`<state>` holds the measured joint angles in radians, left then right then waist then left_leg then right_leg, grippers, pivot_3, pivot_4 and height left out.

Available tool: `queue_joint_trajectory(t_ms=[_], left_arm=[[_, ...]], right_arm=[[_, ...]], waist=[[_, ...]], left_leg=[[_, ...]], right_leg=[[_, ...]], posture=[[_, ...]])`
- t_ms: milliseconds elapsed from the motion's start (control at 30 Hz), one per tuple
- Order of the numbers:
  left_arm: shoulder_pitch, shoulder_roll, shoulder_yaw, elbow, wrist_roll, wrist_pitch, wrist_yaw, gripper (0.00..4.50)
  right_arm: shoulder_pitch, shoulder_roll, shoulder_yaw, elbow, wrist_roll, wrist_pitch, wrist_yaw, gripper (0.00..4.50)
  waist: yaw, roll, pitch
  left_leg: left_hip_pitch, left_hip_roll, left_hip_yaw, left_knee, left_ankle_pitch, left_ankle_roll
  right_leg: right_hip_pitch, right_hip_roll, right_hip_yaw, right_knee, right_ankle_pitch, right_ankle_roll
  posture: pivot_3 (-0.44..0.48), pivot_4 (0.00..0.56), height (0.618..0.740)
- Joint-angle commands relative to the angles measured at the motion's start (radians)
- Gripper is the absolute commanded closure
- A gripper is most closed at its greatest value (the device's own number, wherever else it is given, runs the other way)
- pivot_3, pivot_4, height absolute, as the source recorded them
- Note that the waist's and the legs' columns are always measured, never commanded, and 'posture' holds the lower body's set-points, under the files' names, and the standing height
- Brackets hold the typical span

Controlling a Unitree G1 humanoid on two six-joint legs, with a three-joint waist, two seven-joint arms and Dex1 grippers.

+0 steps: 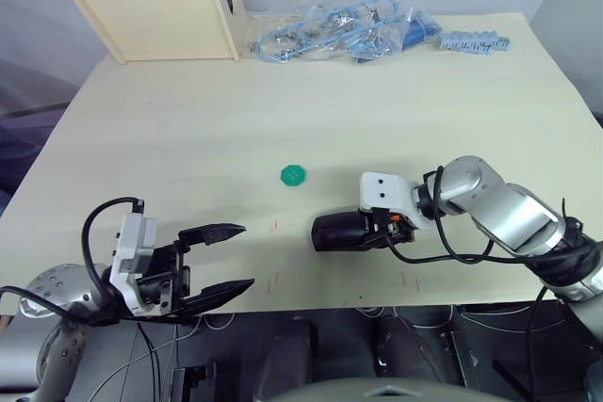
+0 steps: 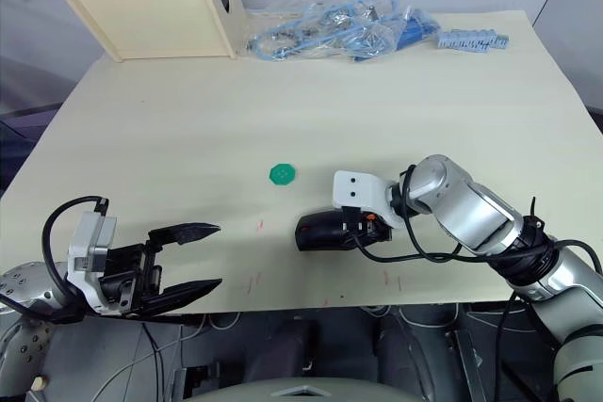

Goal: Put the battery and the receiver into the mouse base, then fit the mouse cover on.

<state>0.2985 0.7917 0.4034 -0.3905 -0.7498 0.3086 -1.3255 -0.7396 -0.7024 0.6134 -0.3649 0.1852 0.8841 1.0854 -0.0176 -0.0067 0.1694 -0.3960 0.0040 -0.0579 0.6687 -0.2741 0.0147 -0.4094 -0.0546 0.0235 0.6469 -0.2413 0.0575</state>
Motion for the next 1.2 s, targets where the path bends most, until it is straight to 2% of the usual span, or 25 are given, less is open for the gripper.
queue_joint_trajectory(t_ms=[33,1200], left_arm=[[0.004,-0.003,0.012,-0.015,-0.011,-0.013,-0.001,0.00],[0.010,-0.004,0.006,-0.021,-0.007,-0.013,0.001,0.00]], right_arm=[[0.009,0.000,-0.007,-0.005,-0.002,-0.002,0.004,2.02],[-0.063,-0.033,0.035,-0.022,-0.026,0.053,0.050,2.02]], waist=[[0.000,0.000,0.000],[0.003,0.000,0.000]], left_leg=[[0.000,0.000,0.000,0.000,0.000,0.000],[0.000,0.000,0.000,0.000,0.000,0.000]], right_leg=[[0.000,0.000,0.000,0.000,0.000,0.000],[0.000,0.000,0.000,0.000,0.000,0.000]], posture=[[0.000,0.150,0.740],[0.000,0.150,0.740]])
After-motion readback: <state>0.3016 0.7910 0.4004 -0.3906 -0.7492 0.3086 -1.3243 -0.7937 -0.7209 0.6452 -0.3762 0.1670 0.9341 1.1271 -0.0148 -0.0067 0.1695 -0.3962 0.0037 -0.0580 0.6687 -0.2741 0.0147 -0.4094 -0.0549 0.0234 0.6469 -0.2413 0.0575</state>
